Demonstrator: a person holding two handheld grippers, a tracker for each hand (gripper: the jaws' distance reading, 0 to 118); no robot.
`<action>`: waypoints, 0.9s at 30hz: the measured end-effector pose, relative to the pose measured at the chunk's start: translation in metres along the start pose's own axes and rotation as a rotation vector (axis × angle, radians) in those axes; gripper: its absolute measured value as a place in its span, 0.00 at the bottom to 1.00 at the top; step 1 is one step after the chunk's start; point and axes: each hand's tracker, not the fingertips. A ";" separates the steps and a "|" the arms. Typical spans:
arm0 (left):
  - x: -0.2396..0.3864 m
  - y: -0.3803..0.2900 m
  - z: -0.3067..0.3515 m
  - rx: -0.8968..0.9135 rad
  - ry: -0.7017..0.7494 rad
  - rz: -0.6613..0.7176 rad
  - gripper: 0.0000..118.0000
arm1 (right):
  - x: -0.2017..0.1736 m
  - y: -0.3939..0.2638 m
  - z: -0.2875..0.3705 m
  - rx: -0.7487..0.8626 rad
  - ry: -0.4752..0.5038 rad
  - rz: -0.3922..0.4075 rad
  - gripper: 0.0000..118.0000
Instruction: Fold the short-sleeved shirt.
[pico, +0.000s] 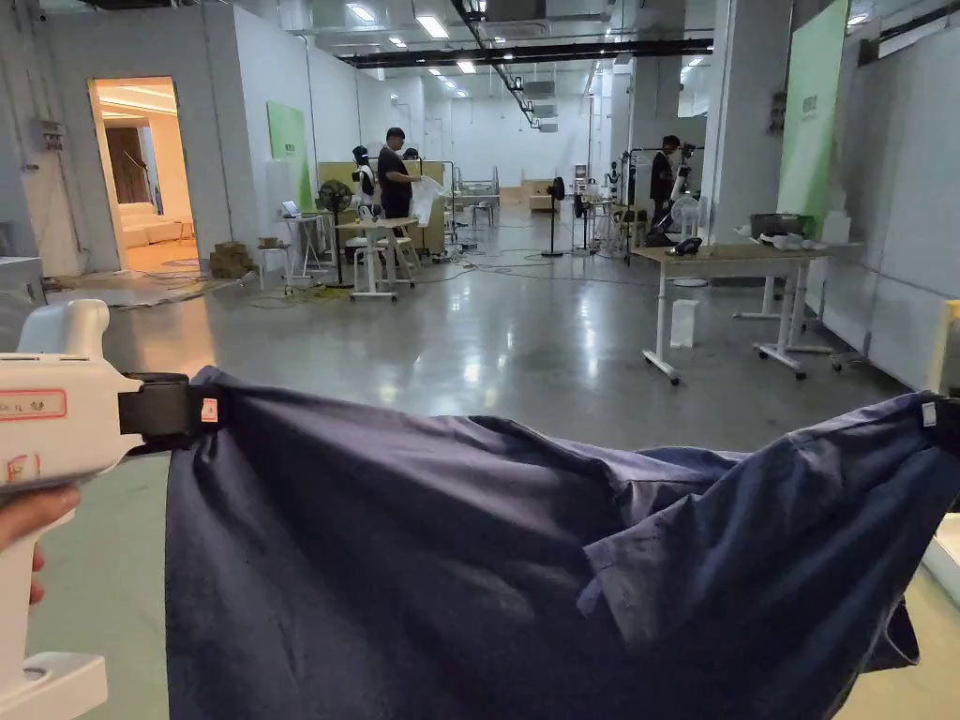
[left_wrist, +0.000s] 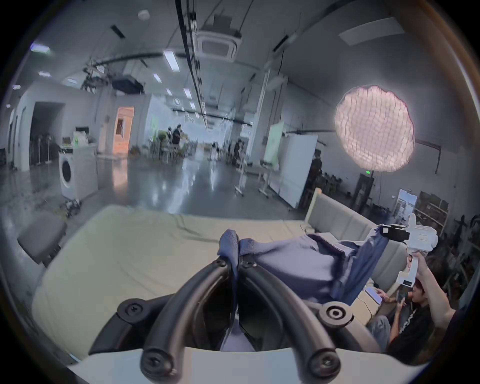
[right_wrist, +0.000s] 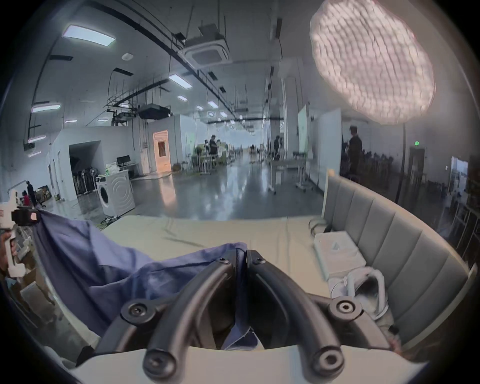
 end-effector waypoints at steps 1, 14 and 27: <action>0.001 0.008 0.007 0.016 0.010 -0.008 0.05 | -0.002 0.011 0.002 0.014 -0.012 0.009 0.05; 0.013 0.072 0.035 0.133 0.131 -0.050 0.05 | -0.018 0.100 0.013 0.117 -0.110 0.055 0.05; -0.002 0.075 0.002 0.134 0.153 -0.031 0.05 | -0.021 0.103 -0.003 0.116 -0.137 0.063 0.05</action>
